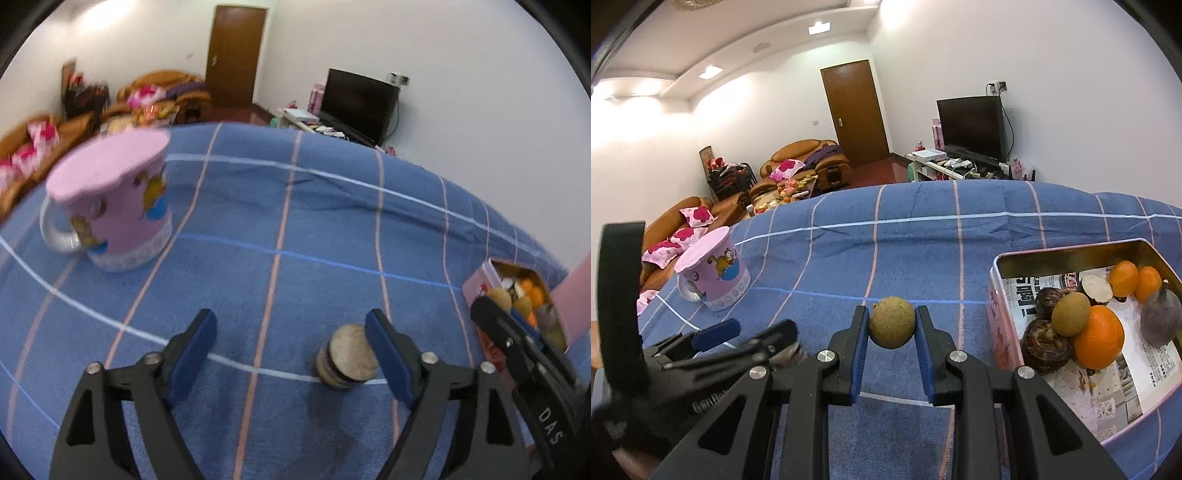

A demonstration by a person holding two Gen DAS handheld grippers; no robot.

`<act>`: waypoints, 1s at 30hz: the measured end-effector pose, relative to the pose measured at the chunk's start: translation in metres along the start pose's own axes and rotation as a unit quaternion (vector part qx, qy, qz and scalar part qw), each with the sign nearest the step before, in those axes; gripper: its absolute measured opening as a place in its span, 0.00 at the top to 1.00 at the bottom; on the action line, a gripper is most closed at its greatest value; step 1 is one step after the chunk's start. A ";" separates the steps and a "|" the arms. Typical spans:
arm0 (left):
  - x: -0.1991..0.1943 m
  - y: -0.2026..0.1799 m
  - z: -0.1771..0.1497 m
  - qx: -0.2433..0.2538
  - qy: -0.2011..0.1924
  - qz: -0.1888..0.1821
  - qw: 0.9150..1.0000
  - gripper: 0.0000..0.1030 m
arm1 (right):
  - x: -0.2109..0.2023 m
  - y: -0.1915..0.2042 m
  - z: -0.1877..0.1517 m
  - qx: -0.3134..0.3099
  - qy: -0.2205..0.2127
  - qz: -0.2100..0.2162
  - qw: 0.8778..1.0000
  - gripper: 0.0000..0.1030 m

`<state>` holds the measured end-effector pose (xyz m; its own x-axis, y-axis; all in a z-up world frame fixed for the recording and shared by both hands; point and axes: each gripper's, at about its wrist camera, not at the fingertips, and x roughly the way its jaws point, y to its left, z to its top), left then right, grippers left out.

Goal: Organize fruits
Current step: 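Grasp the white-lidded jar with the left gripper while the right holds the kiwi, then carry the jar and kiwi toward the tin box with both tools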

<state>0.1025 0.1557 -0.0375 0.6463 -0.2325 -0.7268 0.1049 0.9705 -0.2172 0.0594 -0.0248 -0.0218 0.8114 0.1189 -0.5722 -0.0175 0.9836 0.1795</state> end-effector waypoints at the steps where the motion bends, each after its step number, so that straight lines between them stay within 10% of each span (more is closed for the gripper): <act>1: 0.002 0.002 0.000 -0.011 0.006 -0.009 1.000 0.15 | 0.001 0.000 0.000 -0.001 0.002 0.001 1.000 0.74; 13: -0.005 -0.031 -0.008 0.086 -0.010 -0.001 0.996 0.19 | -0.008 -0.006 -0.001 0.015 -0.020 -0.011 1.000 0.74; 26: 0.005 -0.021 -0.008 0.052 0.015 0.025 0.998 0.65 | -0.002 0.003 0.000 -0.010 -0.007 -0.002 1.000 0.74; 30: 0.002 -0.026 -0.011 0.062 0.009 0.045 0.997 0.65 | -0.001 0.012 -0.001 -0.029 -0.004 0.026 0.999 0.74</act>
<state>0.0927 0.1290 -0.0406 0.6439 -0.1435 -0.7516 0.1395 0.9878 -0.0692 0.0578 -0.0125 -0.0201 0.8134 0.1684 -0.5568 -0.0930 0.9825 0.1614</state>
